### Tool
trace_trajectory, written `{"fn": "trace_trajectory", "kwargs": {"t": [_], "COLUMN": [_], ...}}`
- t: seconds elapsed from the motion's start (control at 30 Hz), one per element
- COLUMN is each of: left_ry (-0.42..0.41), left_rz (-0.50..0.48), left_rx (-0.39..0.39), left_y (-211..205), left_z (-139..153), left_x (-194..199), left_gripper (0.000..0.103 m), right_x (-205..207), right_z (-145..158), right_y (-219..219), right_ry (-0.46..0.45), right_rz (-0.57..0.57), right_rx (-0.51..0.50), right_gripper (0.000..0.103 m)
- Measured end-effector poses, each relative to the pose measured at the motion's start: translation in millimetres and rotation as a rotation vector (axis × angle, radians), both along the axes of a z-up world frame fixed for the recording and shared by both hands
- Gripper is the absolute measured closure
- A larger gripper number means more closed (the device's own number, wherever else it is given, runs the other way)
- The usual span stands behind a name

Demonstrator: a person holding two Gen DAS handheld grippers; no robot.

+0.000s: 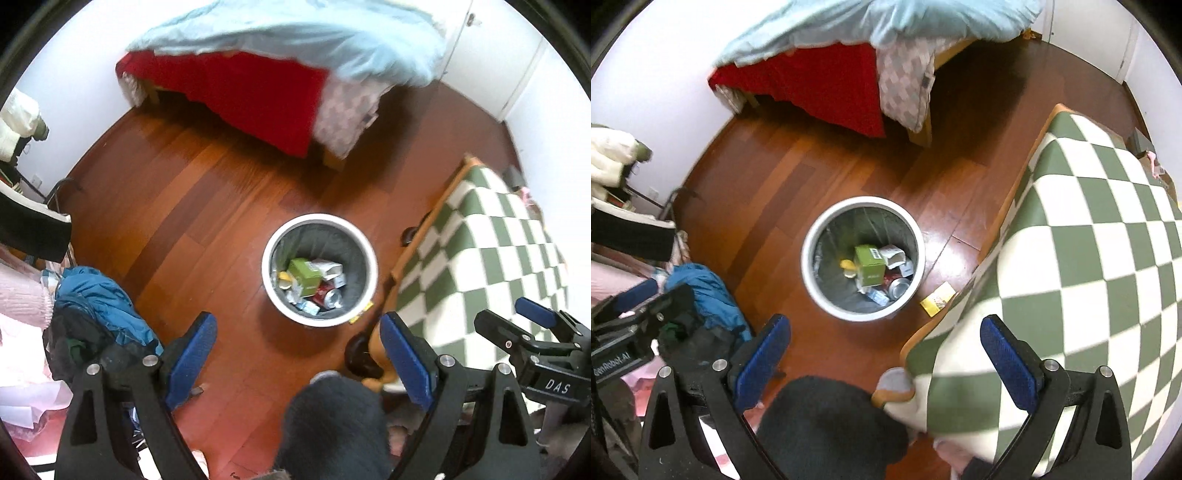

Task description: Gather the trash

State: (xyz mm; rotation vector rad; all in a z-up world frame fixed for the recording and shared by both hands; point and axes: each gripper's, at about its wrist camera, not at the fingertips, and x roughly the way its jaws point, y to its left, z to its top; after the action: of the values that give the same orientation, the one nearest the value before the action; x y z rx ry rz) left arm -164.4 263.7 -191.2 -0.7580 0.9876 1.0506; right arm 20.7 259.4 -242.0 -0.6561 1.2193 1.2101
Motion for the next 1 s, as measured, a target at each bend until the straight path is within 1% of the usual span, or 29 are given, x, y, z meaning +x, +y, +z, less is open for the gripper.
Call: {"fn": "trace_trajectory", "kwargs": {"t": [0.2, 0.27, 0.4, 0.47, 0.6, 0.8, 1.0], "left_ry": [-0.073, -0.090, -0.153, -0.167, -0.224, -0.268, -0.302], "left_rz": [-0.037, -0.047, -0.067, -0.081, -0.099, -0.118, -0.124], "left_rx": [0.047, 0.063, 0.086, 0.105, 0.114, 0.137, 0.141], "left_y": [-40.1, -49.6, -67.9, -75.7, -88.9, -107.1, -119.3], "left_z": [50.0, 63.5, 91.9, 104.3, 124.7, 148.3, 160.2], "left_x": [-9.7, -11.9, -20.4, -22.6, -30.7, -42.8, -50.6], "left_gripper": [0.013, 0.013, 0.013, 0.013, 0.013, 0.013, 0.013], "right_x": [-1.8, -3.2, -8.1, -10.8, -19.2, -34.6, -46.4], "right_z": [69.6, 91.1, 133.4, 153.0, 183.3, 219.3, 237.4], "right_y": [-52.6, -68.6, -98.5, -111.2, -128.0, -146.7, -157.5], "right_ry": [0.037, 0.043, 0.061, 0.067, 0.082, 0.111, 0.140], "right_rz": [0.006, 0.010, 0.022, 0.033, 0.052, 0.086, 0.124], "right_rx": [0.095, 0.125, 0.186, 0.214, 0.254, 0.303, 0.324], "right_gripper": [0.000, 0.000, 0.000, 0.000, 0.000, 0.000, 0.000]}}
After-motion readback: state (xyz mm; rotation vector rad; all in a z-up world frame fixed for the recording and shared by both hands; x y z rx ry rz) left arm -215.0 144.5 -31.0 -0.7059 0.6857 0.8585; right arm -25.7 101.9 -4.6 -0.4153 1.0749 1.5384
